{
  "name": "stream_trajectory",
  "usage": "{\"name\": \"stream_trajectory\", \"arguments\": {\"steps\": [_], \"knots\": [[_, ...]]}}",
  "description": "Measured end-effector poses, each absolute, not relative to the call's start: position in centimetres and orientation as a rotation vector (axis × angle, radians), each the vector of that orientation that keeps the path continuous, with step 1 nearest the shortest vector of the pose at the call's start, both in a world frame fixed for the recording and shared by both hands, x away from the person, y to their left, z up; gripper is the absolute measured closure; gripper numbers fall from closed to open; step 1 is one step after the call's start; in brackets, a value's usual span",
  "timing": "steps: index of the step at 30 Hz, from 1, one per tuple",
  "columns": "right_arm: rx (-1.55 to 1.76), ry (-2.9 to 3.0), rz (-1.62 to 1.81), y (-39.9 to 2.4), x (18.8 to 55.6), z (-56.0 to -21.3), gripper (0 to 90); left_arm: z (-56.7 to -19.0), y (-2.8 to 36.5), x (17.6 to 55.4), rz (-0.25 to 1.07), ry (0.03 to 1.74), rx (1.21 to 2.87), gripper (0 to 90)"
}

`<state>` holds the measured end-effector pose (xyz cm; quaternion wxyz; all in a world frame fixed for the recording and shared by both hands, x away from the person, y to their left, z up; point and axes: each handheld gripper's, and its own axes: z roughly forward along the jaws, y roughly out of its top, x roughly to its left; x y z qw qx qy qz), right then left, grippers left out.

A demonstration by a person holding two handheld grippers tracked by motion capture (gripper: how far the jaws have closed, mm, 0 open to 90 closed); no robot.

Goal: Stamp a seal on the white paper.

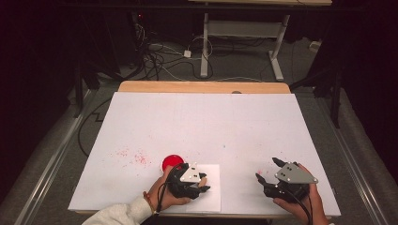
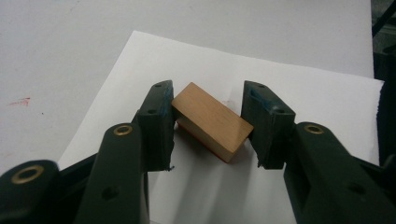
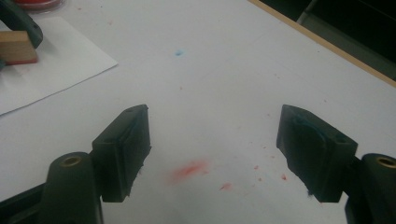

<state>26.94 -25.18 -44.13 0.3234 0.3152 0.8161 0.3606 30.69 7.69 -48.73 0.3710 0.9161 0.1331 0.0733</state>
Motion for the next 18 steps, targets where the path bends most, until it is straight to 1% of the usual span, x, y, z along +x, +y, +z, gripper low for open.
{"name": "stream_trajectory", "arguments": {"steps": [18], "knots": [[0.819,2.149,0.945,-25.13,26.93,-44.17,25.9,-48.79,7.68,30.69,0.180,0.356,2.342,53.9]]}}
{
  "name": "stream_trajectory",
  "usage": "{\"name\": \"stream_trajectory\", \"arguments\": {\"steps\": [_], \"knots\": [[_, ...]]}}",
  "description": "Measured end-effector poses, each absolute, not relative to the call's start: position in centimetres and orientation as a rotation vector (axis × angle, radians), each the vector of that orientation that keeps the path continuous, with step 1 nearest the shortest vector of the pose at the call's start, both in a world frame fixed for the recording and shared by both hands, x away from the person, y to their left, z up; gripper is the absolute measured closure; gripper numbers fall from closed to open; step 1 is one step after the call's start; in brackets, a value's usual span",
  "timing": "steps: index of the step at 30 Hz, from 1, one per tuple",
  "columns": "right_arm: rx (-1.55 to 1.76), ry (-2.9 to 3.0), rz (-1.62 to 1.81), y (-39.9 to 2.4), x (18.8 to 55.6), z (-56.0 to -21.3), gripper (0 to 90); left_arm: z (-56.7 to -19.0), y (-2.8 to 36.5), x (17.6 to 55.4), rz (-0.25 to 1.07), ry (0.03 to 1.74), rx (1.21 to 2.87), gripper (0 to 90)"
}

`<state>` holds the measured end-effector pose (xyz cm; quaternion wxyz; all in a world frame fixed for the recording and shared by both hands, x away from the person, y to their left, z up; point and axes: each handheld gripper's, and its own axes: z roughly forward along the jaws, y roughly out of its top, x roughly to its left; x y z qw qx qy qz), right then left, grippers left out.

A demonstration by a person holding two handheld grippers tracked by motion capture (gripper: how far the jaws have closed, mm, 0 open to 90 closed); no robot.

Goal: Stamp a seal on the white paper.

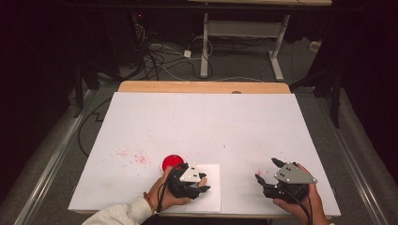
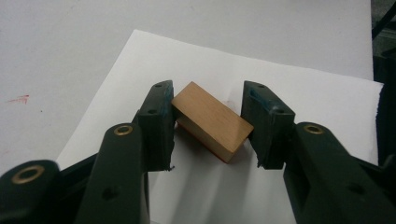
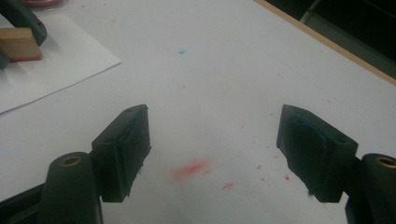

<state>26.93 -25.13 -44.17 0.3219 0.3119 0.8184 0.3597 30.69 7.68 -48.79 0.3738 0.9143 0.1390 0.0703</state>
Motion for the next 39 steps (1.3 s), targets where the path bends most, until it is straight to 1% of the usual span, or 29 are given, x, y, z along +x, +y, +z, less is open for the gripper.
{"name": "stream_trajectory", "arguments": {"steps": [15,24,31,39], "knots": [[0.811,2.158,0.946,-25.1,26.9,-44.2,25.8,-48.4,7.7,30.5,0.207,0.346,2.358,54.0],[0.808,2.159,0.947,-25.1,26.9,-44.1,25.8,-46.6,9.0,30.7,0.215,0.373,2.270,53.9],[0.808,2.157,0.949,-25.1,26.9,-44.1,25.7,-44.9,10.3,31.0,0.257,0.393,2.220,54.0],[0.805,2.156,0.953,-25.0,27.0,-44.0,25.7,-44.1,12.1,31.4,0.290,0.438,2.203,54.0]]}}
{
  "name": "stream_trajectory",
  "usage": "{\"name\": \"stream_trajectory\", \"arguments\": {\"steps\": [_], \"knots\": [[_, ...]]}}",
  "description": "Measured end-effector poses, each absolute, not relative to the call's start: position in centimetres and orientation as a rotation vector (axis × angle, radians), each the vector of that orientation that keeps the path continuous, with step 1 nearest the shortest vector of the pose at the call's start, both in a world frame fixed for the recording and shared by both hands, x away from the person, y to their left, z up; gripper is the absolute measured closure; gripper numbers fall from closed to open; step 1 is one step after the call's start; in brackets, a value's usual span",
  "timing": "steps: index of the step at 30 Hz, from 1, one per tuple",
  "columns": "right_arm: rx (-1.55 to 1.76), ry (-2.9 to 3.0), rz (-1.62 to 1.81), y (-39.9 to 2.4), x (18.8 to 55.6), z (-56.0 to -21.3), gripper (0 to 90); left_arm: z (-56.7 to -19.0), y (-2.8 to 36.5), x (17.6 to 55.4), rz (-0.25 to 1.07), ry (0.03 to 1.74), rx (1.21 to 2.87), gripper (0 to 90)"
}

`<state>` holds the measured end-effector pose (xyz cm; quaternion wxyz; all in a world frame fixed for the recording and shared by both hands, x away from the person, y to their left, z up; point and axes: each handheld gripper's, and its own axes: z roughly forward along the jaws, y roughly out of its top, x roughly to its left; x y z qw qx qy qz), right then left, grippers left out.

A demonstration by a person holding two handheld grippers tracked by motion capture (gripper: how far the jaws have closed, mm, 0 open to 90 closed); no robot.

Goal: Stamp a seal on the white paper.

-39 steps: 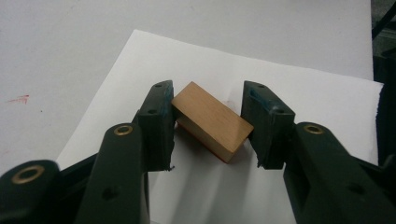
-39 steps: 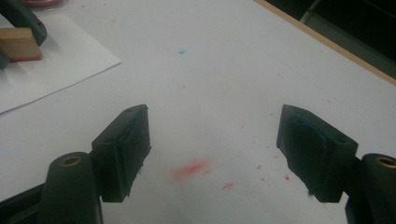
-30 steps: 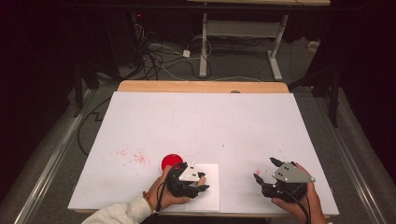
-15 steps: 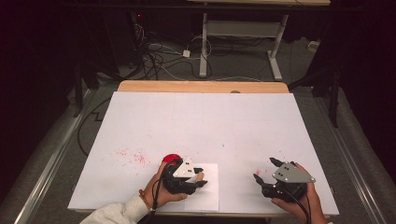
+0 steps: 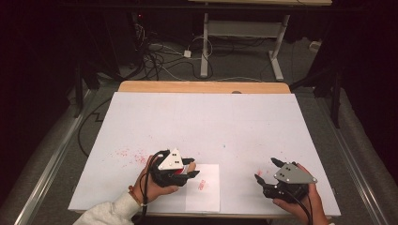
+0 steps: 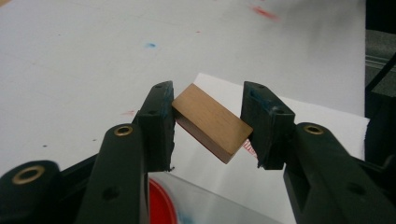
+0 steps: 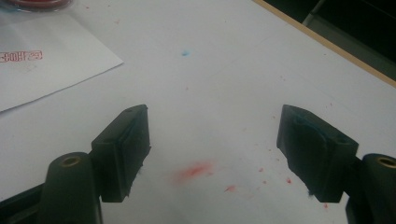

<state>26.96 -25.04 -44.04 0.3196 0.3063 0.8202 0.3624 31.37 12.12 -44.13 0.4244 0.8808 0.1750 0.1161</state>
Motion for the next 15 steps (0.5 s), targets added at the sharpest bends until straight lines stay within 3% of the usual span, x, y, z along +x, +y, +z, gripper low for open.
{"name": "stream_trajectory", "arguments": {"steps": [15], "knots": [[0.815,2.161,0.956,-25.1,27.6,-44.2,25.8,-43.9,14.0,32.4,0.296,0.481,2.207,53.9]]}}
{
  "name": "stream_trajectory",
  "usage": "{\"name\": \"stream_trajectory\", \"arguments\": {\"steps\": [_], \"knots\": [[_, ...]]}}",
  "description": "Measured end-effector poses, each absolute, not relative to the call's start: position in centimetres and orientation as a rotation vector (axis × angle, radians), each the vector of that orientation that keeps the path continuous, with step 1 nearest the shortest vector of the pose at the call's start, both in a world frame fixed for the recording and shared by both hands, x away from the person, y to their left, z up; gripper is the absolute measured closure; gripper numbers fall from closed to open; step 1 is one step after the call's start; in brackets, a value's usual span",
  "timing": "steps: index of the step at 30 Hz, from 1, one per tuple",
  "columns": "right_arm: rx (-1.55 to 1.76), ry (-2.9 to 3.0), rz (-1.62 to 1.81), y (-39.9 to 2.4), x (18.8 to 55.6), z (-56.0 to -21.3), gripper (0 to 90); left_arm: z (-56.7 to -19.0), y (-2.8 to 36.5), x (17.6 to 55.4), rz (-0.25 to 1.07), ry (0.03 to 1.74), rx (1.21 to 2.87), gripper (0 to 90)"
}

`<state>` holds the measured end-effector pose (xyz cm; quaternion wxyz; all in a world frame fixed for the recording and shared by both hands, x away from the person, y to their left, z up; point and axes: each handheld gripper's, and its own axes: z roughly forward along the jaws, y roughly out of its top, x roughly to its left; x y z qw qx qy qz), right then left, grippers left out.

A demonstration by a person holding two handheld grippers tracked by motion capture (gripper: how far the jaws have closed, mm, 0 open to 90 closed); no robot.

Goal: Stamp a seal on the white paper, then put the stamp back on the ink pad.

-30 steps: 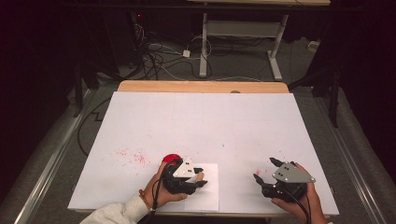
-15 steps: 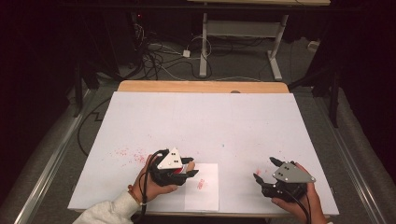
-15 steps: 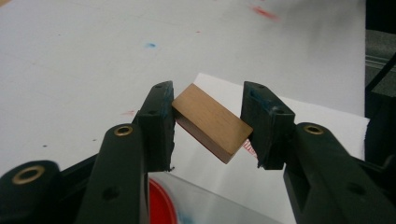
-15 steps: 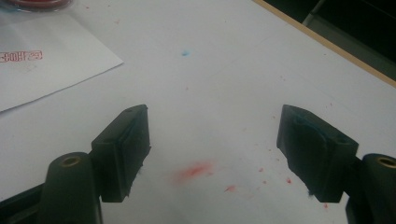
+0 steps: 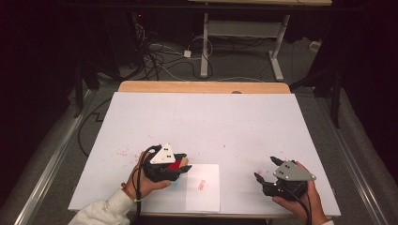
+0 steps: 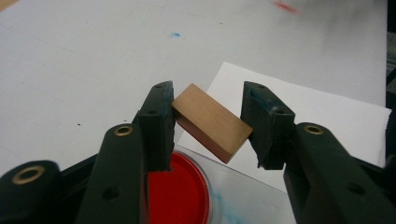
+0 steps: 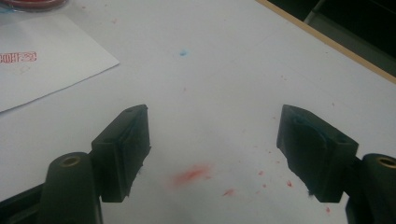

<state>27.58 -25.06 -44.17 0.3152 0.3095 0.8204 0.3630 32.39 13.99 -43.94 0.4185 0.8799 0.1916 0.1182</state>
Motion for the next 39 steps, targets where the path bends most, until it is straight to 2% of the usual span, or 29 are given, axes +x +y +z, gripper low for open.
{"name": "stream_trajectory", "arguments": {"steps": [17,39], "knots": [[0.810,2.165,0.949,-25.0,27.5,-44.2,25.8,-43.5,16.0,33.1,0.332,0.539,2.203,53.9],[0.789,2.168,0.919,-24.9,27.2,-44.3,25.9,-45.9,17.2,34.6,0.295,0.620,2.267,53.9]]}}
